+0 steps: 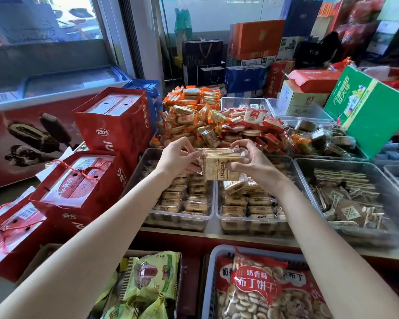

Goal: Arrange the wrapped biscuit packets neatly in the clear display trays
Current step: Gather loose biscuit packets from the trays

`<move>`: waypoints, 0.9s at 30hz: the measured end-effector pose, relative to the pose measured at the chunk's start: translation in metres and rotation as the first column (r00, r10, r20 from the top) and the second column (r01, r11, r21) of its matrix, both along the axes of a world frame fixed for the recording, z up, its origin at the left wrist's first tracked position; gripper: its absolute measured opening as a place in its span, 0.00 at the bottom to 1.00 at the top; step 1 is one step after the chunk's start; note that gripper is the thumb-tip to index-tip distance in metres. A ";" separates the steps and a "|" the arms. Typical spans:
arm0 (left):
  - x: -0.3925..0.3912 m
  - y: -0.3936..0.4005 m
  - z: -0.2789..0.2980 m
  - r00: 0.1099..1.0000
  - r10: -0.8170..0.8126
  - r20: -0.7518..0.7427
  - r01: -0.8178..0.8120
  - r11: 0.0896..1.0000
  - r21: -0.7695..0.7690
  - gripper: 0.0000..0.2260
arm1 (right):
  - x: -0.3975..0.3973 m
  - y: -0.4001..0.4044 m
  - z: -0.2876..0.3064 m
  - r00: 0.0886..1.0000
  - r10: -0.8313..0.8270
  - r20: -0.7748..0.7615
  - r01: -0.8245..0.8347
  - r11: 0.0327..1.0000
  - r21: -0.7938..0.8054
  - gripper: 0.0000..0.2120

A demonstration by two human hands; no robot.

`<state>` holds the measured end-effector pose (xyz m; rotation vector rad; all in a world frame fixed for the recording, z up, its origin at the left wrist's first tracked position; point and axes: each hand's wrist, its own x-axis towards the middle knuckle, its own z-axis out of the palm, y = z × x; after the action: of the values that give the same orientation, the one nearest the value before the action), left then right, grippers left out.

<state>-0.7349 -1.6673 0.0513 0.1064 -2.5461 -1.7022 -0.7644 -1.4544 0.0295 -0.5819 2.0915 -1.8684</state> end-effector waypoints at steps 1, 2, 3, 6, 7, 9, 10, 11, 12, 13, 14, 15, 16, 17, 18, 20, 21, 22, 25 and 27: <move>-0.001 -0.001 -0.003 1.000 0.010 -0.013 -0.010 1.000 -0.012 0.06 | -0.001 -0.001 0.001 0.999 -0.026 -0.042 0.027 0.999 0.044 0.28; -0.001 -0.002 -0.003 0.999 -0.007 -0.033 0.006 1.000 -0.026 0.05 | -0.003 -0.002 0.001 0.995 -0.053 -0.089 0.062 0.994 0.094 0.26; -0.001 -0.004 -0.003 0.997 -0.048 -0.053 0.045 0.998 -0.046 0.09 | -0.005 -0.002 0.002 0.988 -0.077 -0.134 0.096 0.986 0.139 0.25; 0.005 -0.005 -0.001 0.970 -0.209 -0.121 0.182 0.963 -0.199 0.21 | -0.007 -0.005 0.004 0.969 -0.123 -0.213 0.168 0.964 0.206 0.27; 0.007 -0.004 -0.003 0.962 -0.230 -0.150 0.193 0.955 -0.224 0.17 | -0.007 -0.006 0.004 0.966 -0.122 -0.230 0.173 0.961 0.215 0.28; 0.011 -0.001 -0.007 0.966 -0.151 -0.209 0.104 0.969 -0.223 0.08 | -0.004 -0.010 0.004 0.959 -0.129 -0.251 0.184 0.960 0.211 0.29; 0.012 0.000 -0.007 0.968 -0.091 -0.234 0.042 0.977 -0.208 0.06 | -0.002 -0.012 0.005 0.957 -0.139 -0.254 0.191 0.962 0.195 0.30; 0.012 -0.001 -0.008 0.969 -0.053 -0.243 0.004 0.981 -0.196 0.06 | 0.001 -0.013 0.007 0.958 -0.146 -0.247 0.190 0.968 0.164 0.32; 0.013 -0.002 -0.008 0.970 -0.045 -0.240 -0.001 0.982 -0.187 0.06 | 0.002 -0.014 0.008 0.962 -0.150 -0.227 0.181 0.976 0.124 0.35; 0.013 -0.004 -0.008 0.973 -0.056 -0.224 0.018 0.986 -0.167 0.06 | 0.004 -0.013 0.009 0.969 -0.152 -0.193 0.170 0.982 0.078 0.36; 0.014 -0.006 -0.006 0.978 -0.079 -0.194 0.056 0.991 -0.123 0.07 | 0.004 -0.012 0.010 0.976 -0.153 -0.155 0.160 0.987 0.033 0.36; 0.015 -0.008 -0.003 0.981 -0.098 -0.166 0.088 0.994 -0.065 0.07 | 0.004 -0.010 0.011 0.982 -0.147 -0.116 0.148 0.989 -0.005 0.35; 0.016 -0.009 -0.001 0.982 -0.110 -0.151 0.110 0.994 -0.015 0.08 | 0.004 -0.009 0.012 0.988 -0.136 -0.076 0.133 0.990 -0.034 0.34; 0.016 -0.010 0.001 0.983 -0.112 -0.146 0.117 0.993 0.021 0.08 | 0.004 -0.008 0.012 0.991 -0.123 -0.043 0.121 0.991 -0.052 0.33; 0.016 -0.010 0.003 0.983 -0.107 -0.149 0.112 0.993 0.031 0.08 | 0.004 -0.008 0.012 0.993 -0.113 -0.029 0.111 0.992 -0.058 0.30; 0.015 -0.008 0.006 0.985 -0.082 -0.152 0.082 0.997 -0.001 0.08 | 0.004 -0.009 0.010 0.994 -0.107 -0.009 0.107 0.992 -0.060 0.28; 0.014 -0.007 0.007 0.986 -0.071 -0.148 0.067 0.997 -0.035 0.08 | 0.003 -0.009 0.009 0.994 -0.110 0.012 0.111 0.992 -0.063 0.27; 0.013 -0.007 0.007 0.988 -0.067 -0.139 0.057 0.996 -0.075 0.08 | 0.002 -0.009 0.007 0.993 -0.115 0.032 0.117 0.991 -0.059 0.28; 0.008 -0.009 0.007 0.990 -0.072 -0.120 0.049 0.983 -0.179 0.08 | 0.000 -0.010 0.002 0.989 -0.120 0.089 0.123 0.992 -0.033 0.32; 0.006 -0.007 0.009 0.991 -0.027 -0.130 0.002 0.982 -0.187 0.07 | 0.000 -0.011 0.001 0.984 -0.119 0.129 0.127 0.990 -0.059 0.29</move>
<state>-0.7284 -1.6744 0.0602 -0.0355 -2.5959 -1.4141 -0.7642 -1.4654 0.0308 -0.3465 2.0330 -1.9936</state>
